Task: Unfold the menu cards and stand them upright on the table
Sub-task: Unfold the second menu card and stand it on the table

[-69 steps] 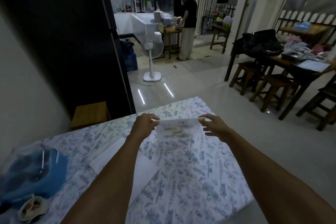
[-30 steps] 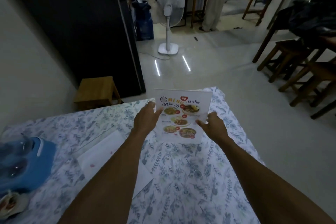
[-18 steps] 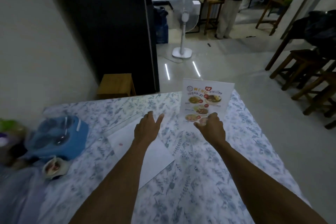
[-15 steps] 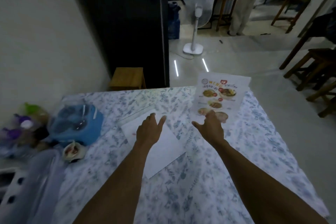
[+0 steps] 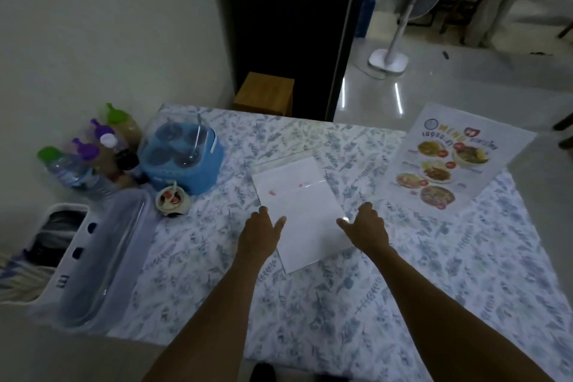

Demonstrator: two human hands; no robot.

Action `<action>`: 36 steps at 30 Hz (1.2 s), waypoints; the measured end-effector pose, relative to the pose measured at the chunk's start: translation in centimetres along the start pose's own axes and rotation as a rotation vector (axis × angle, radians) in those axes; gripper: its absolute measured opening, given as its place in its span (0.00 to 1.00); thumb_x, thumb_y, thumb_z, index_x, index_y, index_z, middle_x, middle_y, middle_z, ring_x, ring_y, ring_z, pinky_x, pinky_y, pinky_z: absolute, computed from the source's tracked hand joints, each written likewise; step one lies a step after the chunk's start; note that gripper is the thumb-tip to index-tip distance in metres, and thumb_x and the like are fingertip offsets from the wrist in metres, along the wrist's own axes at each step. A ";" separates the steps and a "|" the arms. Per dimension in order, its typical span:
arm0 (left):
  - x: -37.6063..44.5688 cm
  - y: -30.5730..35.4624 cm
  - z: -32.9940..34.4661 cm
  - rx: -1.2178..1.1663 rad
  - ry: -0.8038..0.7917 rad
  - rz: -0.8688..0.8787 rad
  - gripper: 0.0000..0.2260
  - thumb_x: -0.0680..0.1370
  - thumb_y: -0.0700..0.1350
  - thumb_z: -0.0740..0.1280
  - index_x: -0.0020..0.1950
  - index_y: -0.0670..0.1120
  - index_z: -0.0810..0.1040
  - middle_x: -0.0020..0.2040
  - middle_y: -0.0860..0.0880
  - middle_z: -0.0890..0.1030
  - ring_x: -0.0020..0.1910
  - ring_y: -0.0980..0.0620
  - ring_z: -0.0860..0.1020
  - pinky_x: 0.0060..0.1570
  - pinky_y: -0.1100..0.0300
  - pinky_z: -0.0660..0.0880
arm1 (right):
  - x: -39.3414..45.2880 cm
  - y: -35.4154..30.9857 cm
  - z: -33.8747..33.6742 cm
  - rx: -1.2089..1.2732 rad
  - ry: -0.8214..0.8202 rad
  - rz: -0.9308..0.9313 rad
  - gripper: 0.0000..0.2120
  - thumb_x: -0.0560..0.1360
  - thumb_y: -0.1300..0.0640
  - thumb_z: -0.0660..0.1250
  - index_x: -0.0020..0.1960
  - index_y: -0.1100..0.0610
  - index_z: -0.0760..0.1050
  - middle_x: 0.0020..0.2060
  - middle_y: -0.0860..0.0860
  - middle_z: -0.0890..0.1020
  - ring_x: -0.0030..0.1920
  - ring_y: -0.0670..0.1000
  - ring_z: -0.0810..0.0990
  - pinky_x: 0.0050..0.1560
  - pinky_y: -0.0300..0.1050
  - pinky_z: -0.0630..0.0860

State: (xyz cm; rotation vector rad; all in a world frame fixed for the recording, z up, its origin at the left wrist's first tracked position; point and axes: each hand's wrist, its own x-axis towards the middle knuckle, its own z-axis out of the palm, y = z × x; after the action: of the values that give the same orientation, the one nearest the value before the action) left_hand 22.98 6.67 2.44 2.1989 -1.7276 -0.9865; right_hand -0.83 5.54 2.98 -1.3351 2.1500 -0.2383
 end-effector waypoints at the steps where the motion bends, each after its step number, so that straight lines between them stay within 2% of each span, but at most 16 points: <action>1: 0.0 -0.2 1.2 0.017 -0.017 -0.016 0.29 0.80 0.61 0.59 0.73 0.41 0.64 0.68 0.38 0.71 0.65 0.39 0.73 0.64 0.47 0.72 | 0.4 0.4 0.6 -0.006 -0.036 0.035 0.40 0.72 0.41 0.71 0.71 0.63 0.59 0.66 0.63 0.71 0.67 0.66 0.69 0.63 0.59 0.71; 4: -0.4 -0.2 4.0 0.085 0.044 -0.049 0.26 0.80 0.58 0.62 0.70 0.41 0.67 0.68 0.38 0.68 0.64 0.39 0.72 0.60 0.49 0.72 | 0.6 1.4 2.8 -0.100 -0.051 0.025 0.36 0.73 0.43 0.69 0.70 0.62 0.61 0.65 0.64 0.70 0.66 0.66 0.69 0.62 0.60 0.71; 7: -0.4 0.5 5.0 0.009 0.095 -0.082 0.23 0.79 0.54 0.66 0.69 0.42 0.68 0.67 0.38 0.66 0.61 0.39 0.72 0.55 0.49 0.75 | 0.7 1.5 4.3 -0.113 -0.024 -0.013 0.30 0.75 0.44 0.67 0.67 0.61 0.63 0.63 0.64 0.71 0.63 0.66 0.70 0.58 0.58 0.73; 10: -0.2 0.5 4.2 -0.166 0.113 -0.140 0.17 0.78 0.41 0.67 0.67 0.43 0.69 0.64 0.38 0.69 0.60 0.39 0.74 0.55 0.49 0.75 | 1.2 1.4 4.2 0.014 -0.069 0.087 0.27 0.77 0.44 0.63 0.66 0.63 0.63 0.62 0.66 0.74 0.62 0.67 0.73 0.60 0.57 0.72; 13: 0.2 -0.8 2.8 -0.313 0.143 -0.156 0.21 0.73 0.27 0.62 0.64 0.41 0.71 0.60 0.37 0.76 0.58 0.40 0.77 0.53 0.54 0.76 | 0.9 1.5 2.7 0.155 -0.114 0.156 0.21 0.79 0.49 0.59 0.64 0.63 0.64 0.59 0.64 0.76 0.58 0.65 0.76 0.55 0.54 0.73; 16: 0.2 -1.6 0.9 -0.371 0.188 -0.107 0.27 0.71 0.24 0.60 0.67 0.42 0.73 0.61 0.39 0.80 0.59 0.41 0.79 0.59 0.52 0.78 | 0.3 0.7 0.7 0.323 -0.139 0.118 0.12 0.77 0.57 0.58 0.60 0.58 0.71 0.53 0.61 0.78 0.47 0.60 0.78 0.48 0.53 0.78; 18: 0.0 -1.3 -0.8 -0.350 0.193 -0.026 0.30 0.71 0.23 0.59 0.70 0.42 0.73 0.65 0.40 0.78 0.63 0.42 0.78 0.64 0.52 0.76 | -0.2 -0.4 -1.1 0.476 -0.179 0.088 0.13 0.74 0.61 0.57 0.53 0.54 0.76 0.48 0.60 0.79 0.40 0.57 0.78 0.42 0.51 0.79; 21: 0.0 -1.4 -4.1 -0.292 0.133 0.083 0.29 0.74 0.23 0.58 0.71 0.42 0.74 0.68 0.40 0.77 0.66 0.44 0.76 0.67 0.56 0.72 | -0.8 -2.6 -4.3 0.679 -0.269 0.027 0.15 0.72 0.67 0.57 0.47 0.57 0.82 0.47 0.59 0.79 0.44 0.57 0.79 0.43 0.49 0.80; 22: 0.0 -1.7 -5.2 -0.294 0.100 0.124 0.27 0.75 0.24 0.57 0.71 0.42 0.74 0.67 0.39 0.77 0.64 0.45 0.77 0.64 0.61 0.72 | -1.0 -3.3 -5.4 0.712 -0.286 -0.006 0.16 0.74 0.69 0.58 0.47 0.59 0.83 0.49 0.58 0.80 0.46 0.57 0.79 0.45 0.48 0.79; 24: 0.0 -1.9 -7.3 -0.352 0.035 0.198 0.21 0.78 0.28 0.59 0.68 0.41 0.76 0.63 0.39 0.80 0.57 0.49 0.79 0.52 0.72 0.73 | -1.5 -4.1 -7.2 0.730 -0.331 -0.089 0.16 0.76 0.72 0.59 0.50 0.61 0.84 0.54 0.57 0.80 0.52 0.57 0.78 0.51 0.47 0.79; 25: -0.2 -1.8 -8.1 -0.392 -0.003 0.235 0.20 0.78 0.28 0.61 0.67 0.41 0.77 0.62 0.40 0.81 0.56 0.50 0.79 0.48 0.74 0.73 | -1.8 -4.4 -7.7 0.722 -0.369 -0.135 0.16 0.76 0.73 0.60 0.51 0.62 0.84 0.55 0.57 0.80 0.54 0.57 0.78 0.55 0.48 0.78; 27: -0.9 -1.1 -8.9 -0.412 -0.073 0.299 0.19 0.77 0.28 0.63 0.66 0.41 0.78 0.61 0.41 0.82 0.56 0.49 0.80 0.47 0.73 0.75 | -2.5 -4.9 -8.1 0.674 -0.419 -0.237 0.13 0.76 0.71 0.64 0.54 0.63 0.84 0.56 0.56 0.82 0.55 0.56 0.80 0.58 0.48 0.78; 32: -2.7 -1.0 -9.1 -0.331 -0.032 0.326 0.21 0.78 0.29 0.61 0.66 0.48 0.79 0.66 0.47 0.78 0.63 0.49 0.77 0.59 0.64 0.73 | -3.2 -5.5 -7.7 0.362 -0.156 -0.491 0.10 0.73 0.64 0.72 0.52 0.56 0.85 0.51 0.52 0.86 0.51 0.48 0.83 0.57 0.36 0.76; 33: -2.9 -1.2 -9.2 -0.313 -0.007 0.330 0.19 0.80 0.32 0.62 0.66 0.48 0.79 0.67 0.47 0.77 0.65 0.49 0.76 0.62 0.63 0.71 | -3.3 -5.6 -7.7 0.318 -0.120 -0.527 0.10 0.72 0.64 0.73 0.52 0.55 0.86 0.49 0.51 0.86 0.49 0.47 0.83 0.55 0.32 0.76; 35: -3.4 -1.2 -9.5 -0.271 0.021 0.326 0.14 0.80 0.44 0.66 0.66 0.49 0.79 0.70 0.48 0.76 0.68 0.49 0.74 0.63 0.63 0.69 | -3.3 -5.8 -7.6 0.275 -0.082 -0.583 0.10 0.72 0.63 0.73 0.52 0.55 0.86 0.47 0.50 0.86 0.45 0.43 0.82 0.49 0.25 0.74; 36: -3.7 -1.1 -9.7 -0.238 -0.010 0.310 0.19 0.78 0.52 0.70 0.68 0.49 0.77 0.71 0.49 0.74 0.69 0.49 0.73 0.63 0.63 0.67 | -3.4 -5.9 -7.5 0.270 -0.069 -0.602 0.09 0.72 0.63 0.73 0.51 0.55 0.86 0.46 0.49 0.86 0.44 0.40 0.82 0.49 0.24 0.74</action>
State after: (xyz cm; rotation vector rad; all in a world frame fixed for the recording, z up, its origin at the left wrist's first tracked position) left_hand 29.21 7.96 10.69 1.7224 -1.7802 -1.0598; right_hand 0.50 4.48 12.93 -1.7568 1.5411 -0.6796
